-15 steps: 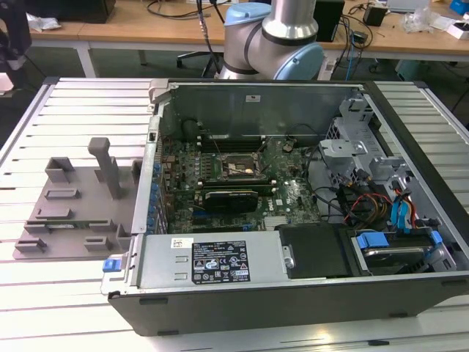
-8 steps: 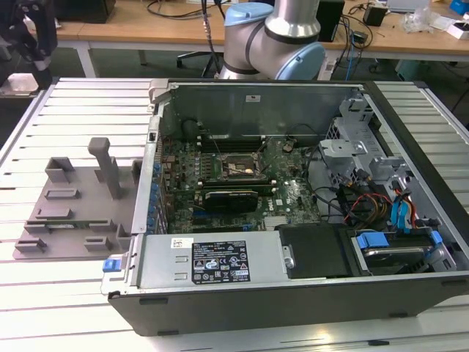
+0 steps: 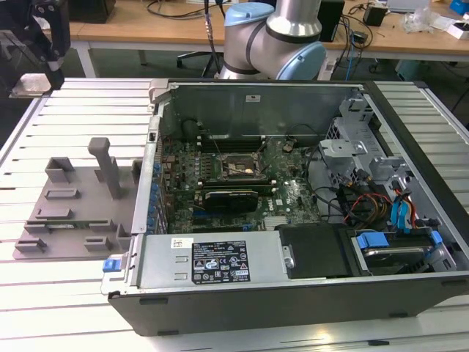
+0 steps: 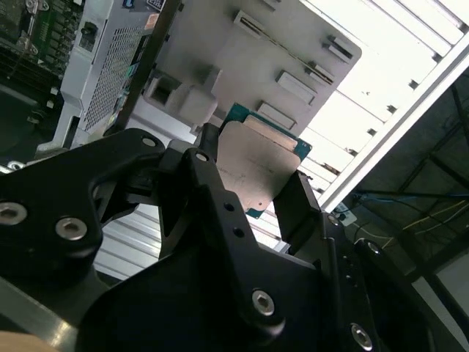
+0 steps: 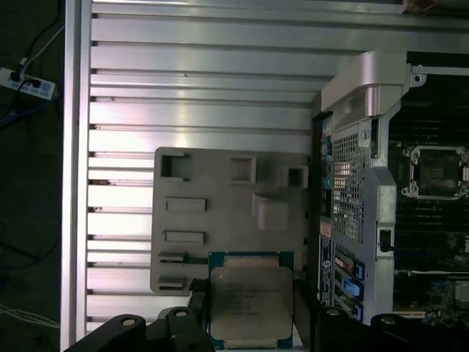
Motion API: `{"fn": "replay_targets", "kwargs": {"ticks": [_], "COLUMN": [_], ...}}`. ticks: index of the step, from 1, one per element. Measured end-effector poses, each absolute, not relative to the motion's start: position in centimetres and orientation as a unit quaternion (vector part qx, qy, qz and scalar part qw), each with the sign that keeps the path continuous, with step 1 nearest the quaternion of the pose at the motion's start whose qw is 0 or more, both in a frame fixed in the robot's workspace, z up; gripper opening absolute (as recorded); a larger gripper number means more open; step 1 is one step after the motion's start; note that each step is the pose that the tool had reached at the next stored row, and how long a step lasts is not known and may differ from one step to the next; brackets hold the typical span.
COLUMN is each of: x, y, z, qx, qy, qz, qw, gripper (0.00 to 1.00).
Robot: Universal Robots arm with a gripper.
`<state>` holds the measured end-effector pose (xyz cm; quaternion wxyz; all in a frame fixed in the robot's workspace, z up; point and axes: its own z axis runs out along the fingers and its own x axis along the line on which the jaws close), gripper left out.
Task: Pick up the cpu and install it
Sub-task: 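Pick up the cpu and move it towards the insertion slot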
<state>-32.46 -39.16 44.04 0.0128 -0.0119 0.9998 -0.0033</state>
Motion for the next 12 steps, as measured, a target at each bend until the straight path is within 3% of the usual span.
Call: {"fn": "replay_targets", "kwargs": {"ticks": [12], "x": [-31.63], "y": [-39.15], "z": [44.03], "qx": [-0.012], "qy": [1.0], "qz": [-0.003], "qw": [0.013], "gripper": [0.55]}}
